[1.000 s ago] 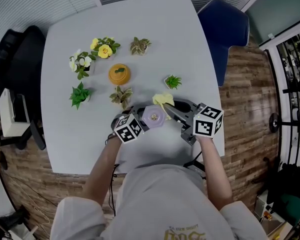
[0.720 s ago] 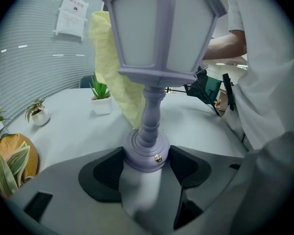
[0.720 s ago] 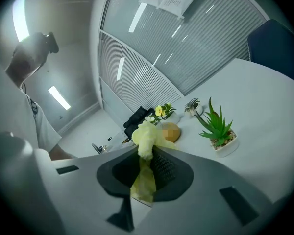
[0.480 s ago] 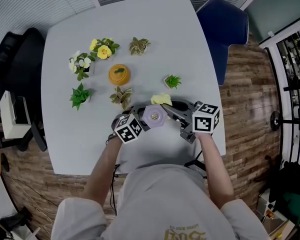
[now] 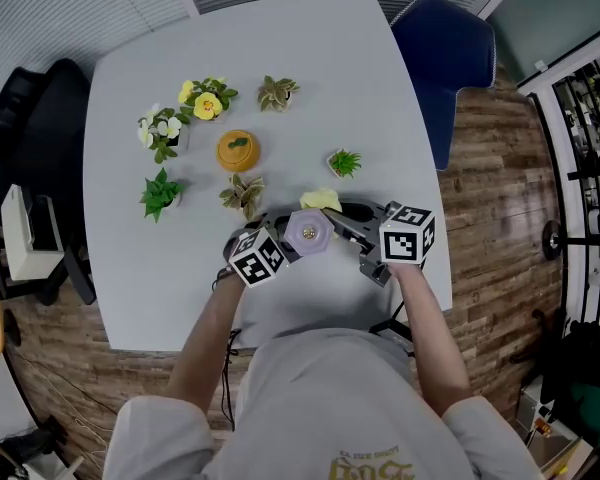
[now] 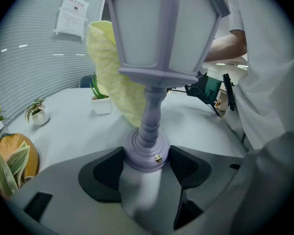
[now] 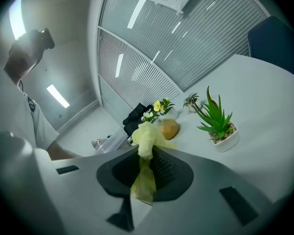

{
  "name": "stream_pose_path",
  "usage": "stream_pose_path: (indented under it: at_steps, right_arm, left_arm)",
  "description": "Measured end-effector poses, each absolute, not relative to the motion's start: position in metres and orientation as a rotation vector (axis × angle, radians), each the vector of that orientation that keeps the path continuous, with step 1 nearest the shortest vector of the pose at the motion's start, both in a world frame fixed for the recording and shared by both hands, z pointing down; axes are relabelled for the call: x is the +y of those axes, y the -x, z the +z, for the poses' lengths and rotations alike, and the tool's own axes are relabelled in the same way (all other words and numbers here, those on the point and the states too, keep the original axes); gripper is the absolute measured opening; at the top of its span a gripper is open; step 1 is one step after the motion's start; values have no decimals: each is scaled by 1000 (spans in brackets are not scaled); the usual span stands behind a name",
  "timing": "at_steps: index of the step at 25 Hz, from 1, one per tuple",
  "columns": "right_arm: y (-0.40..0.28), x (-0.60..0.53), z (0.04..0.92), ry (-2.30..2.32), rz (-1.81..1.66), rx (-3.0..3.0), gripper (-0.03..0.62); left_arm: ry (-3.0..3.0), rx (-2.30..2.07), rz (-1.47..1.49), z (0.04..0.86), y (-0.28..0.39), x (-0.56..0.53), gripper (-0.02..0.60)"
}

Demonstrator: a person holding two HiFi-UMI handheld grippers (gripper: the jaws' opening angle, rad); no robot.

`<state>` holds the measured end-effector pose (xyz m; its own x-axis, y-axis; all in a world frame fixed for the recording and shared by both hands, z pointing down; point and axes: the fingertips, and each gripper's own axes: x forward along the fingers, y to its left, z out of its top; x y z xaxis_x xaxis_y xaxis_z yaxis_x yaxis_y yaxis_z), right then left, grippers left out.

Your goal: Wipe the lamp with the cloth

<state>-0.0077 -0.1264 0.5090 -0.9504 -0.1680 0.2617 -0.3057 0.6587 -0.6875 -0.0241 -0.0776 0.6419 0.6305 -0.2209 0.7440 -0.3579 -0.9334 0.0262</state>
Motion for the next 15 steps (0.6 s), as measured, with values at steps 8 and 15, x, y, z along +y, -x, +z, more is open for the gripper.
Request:
stream_pose_path:
  at_steps: [8,15]
  right_arm:
    - [7,-127,522,-417,1186,-2656,60]
    - [6,-128,528,-444,1215,-2632,60]
  left_arm:
    - [-2677,-478,1187,642,24,-78,304]
    - [-2676,-479,1188,642,24,-78,304]
